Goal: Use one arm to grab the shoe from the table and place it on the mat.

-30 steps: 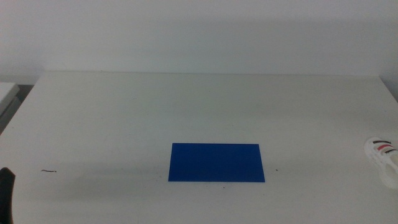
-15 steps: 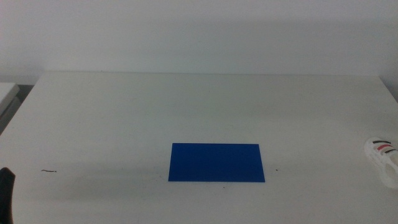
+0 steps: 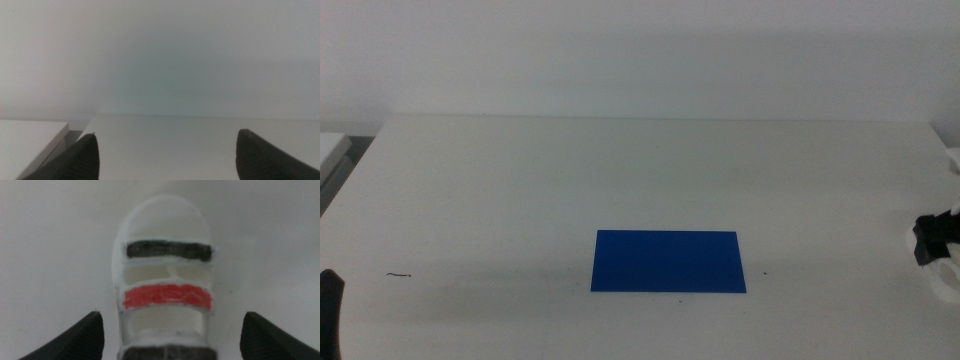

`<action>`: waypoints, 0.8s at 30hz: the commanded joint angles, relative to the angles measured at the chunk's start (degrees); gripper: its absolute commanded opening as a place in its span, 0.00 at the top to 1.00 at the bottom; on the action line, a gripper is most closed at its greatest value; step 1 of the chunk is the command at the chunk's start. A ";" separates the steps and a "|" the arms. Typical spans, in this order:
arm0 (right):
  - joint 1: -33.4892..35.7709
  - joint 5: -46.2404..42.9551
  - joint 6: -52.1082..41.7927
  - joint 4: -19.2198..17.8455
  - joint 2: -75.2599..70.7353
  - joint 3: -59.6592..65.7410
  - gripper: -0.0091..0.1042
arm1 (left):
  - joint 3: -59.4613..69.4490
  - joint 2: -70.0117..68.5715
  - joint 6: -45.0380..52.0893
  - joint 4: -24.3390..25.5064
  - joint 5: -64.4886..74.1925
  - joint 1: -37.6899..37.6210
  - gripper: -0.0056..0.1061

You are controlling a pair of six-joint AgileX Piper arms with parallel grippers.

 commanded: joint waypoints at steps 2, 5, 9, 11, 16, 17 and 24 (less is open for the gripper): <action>-0.03 -0.86 0.17 -0.40 2.41 -0.39 0.34 | -0.01 -0.22 -0.07 0.00 -0.61 0.02 0.11; 0.55 -1.11 0.17 -0.27 2.92 -0.53 0.67 | -0.01 -0.22 -0.07 0.00 -0.61 0.02 0.11; 5.48 2.81 5.52 -2.81 1.17 -4.02 0.94 | -0.01 -0.22 -0.07 0.00 -0.61 0.02 0.11; 11.03 5.92 9.28 -6.03 -0.05 -7.64 0.94 | -0.01 -0.22 -0.07 0.00 -0.61 0.02 0.11; 28.10 8.43 9.71 -7.70 1.71 -18.88 0.94 | -0.01 -0.22 -0.07 0.00 -0.61 0.02 0.11; 31.38 8.33 8.74 -7.70 2.78 -21.20 0.94 | -0.01 -0.22 -0.07 0.00 -0.61 0.02 0.11; 46.09 13.67 -3.99 -4.81 11.56 -33.02 0.94 | -0.01 -0.22 -0.07 0.00 -0.61 0.02 0.11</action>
